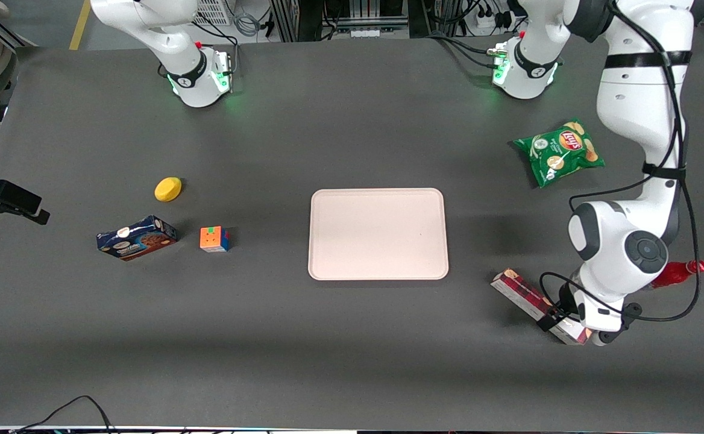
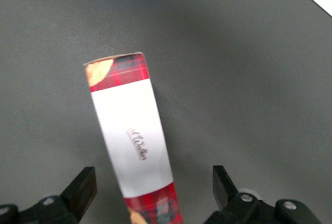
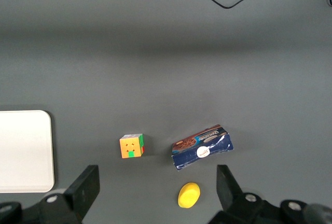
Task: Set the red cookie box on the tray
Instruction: 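Close the left gripper on the cookie box's white middle band, then lift the cookie box upright and carry it over the white tray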
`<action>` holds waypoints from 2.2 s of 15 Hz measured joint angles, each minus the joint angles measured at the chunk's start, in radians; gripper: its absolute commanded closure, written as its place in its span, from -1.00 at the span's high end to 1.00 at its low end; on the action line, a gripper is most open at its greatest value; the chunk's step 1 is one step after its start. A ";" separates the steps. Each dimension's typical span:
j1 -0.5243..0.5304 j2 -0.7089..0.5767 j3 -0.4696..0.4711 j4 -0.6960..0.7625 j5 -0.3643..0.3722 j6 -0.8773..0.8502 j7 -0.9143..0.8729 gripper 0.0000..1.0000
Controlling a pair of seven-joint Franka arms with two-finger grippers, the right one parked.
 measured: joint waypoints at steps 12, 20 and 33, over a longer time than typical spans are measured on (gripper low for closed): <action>-0.025 0.050 0.026 0.035 -0.029 -0.001 -0.048 -0.02; -0.031 0.050 0.026 0.041 -0.048 -0.011 -0.046 -0.91; -0.119 -0.119 0.038 0.256 0.127 -0.448 0.410 -1.00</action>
